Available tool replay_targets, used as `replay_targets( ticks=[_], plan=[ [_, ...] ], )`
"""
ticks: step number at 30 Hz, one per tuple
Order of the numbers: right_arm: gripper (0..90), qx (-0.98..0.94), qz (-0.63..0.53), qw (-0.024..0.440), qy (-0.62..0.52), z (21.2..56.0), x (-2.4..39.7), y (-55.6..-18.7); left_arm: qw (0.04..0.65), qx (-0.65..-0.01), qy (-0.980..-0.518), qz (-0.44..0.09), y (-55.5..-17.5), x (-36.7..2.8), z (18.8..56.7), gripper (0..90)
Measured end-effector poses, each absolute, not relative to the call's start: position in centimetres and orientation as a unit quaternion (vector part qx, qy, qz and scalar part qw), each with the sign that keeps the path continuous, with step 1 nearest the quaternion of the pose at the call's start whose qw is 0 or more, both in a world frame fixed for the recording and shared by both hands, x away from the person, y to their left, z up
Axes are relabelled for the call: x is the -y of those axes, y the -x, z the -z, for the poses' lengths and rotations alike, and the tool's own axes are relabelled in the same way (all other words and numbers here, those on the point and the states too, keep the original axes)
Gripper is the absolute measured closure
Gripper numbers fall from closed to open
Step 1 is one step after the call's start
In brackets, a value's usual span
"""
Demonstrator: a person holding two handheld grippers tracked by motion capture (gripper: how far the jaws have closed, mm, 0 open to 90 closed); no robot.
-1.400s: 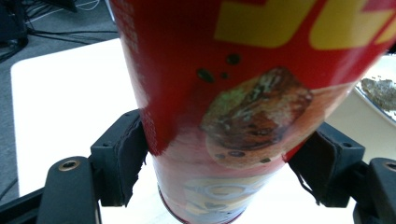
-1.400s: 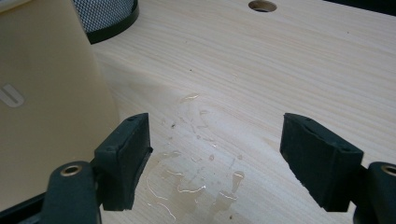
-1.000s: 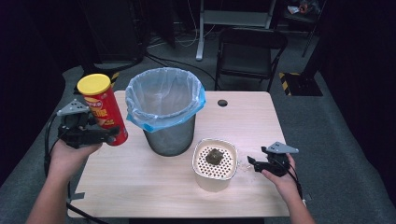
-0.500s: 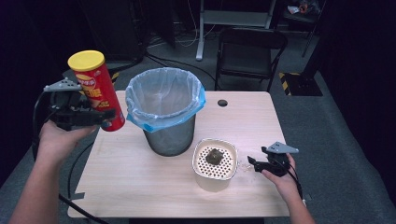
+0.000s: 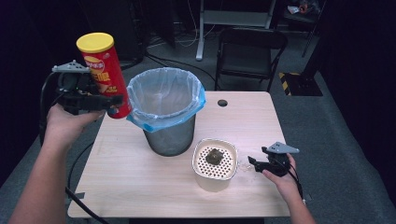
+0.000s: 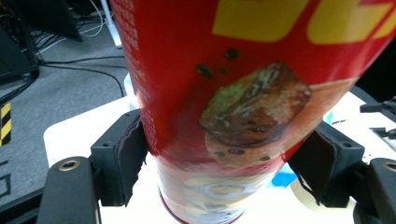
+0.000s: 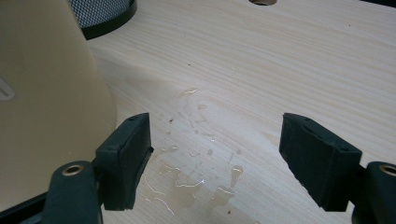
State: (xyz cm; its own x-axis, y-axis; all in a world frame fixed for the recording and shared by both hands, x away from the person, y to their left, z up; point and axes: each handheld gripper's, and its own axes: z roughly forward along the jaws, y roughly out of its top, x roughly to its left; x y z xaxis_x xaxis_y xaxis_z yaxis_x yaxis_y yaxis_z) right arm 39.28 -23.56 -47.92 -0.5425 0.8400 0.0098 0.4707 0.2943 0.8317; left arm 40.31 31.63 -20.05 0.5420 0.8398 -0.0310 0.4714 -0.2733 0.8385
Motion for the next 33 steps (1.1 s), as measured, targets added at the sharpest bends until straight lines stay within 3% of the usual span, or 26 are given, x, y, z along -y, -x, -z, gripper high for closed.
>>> replay_targets(
  ticks=[33],
  plan=[
    [25.0,-0.777,-0.412,0.219,-0.422,48.2,23.6,-39.4,0.442,-0.406,-0.774,-0.202,-45.4,-25.9,20.6,24.2]
  ],
)
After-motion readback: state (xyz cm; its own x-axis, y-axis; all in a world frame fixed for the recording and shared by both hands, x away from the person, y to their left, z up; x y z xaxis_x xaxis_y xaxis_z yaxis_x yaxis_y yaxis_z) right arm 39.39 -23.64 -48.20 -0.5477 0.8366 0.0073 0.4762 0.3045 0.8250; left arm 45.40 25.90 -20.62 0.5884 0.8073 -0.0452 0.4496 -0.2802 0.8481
